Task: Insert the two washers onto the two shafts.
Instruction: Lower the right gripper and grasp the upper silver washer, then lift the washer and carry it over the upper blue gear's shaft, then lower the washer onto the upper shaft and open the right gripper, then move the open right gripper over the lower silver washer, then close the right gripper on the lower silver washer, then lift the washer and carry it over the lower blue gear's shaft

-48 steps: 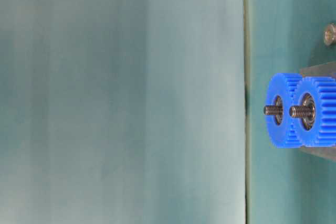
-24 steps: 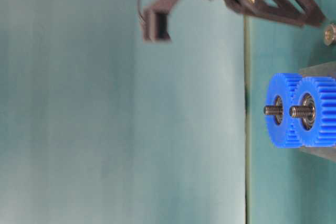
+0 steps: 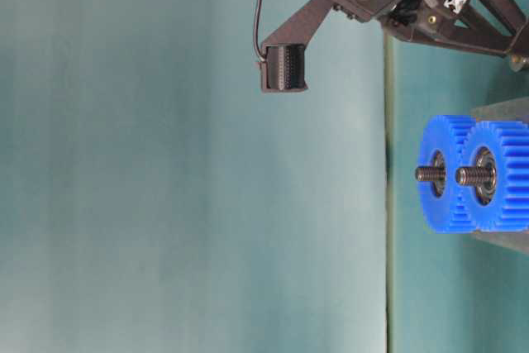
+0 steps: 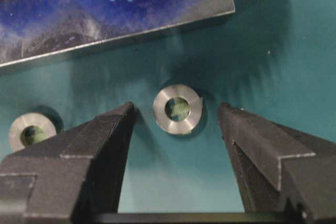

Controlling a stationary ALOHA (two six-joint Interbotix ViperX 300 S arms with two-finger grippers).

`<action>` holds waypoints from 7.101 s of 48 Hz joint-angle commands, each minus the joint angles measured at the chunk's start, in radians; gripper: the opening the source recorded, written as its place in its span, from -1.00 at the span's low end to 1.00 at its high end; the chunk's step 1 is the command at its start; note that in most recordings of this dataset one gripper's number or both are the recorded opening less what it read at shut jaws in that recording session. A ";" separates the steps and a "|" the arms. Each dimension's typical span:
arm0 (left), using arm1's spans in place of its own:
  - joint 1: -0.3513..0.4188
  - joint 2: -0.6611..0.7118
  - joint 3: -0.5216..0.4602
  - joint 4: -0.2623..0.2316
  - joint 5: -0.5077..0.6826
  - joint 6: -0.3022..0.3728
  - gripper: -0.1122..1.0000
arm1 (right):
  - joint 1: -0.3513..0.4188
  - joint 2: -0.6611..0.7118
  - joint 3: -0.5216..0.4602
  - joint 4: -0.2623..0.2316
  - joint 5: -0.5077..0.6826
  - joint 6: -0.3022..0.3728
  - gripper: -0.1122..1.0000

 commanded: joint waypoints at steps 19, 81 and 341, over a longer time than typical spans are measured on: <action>0.002 0.005 -0.017 0.002 -0.005 -0.002 -0.67 | -0.012 0.020 -0.054 -0.002 0.118 0.006 -0.10; 0.002 -0.061 0.032 0.002 -0.009 -0.003 -0.67 | 0.057 -0.017 -0.531 -0.002 0.592 0.006 -0.20; 0.018 -0.098 0.046 0.005 -0.046 -0.064 -0.67 | 0.236 -0.020 -0.515 -0.084 0.624 0.204 -0.26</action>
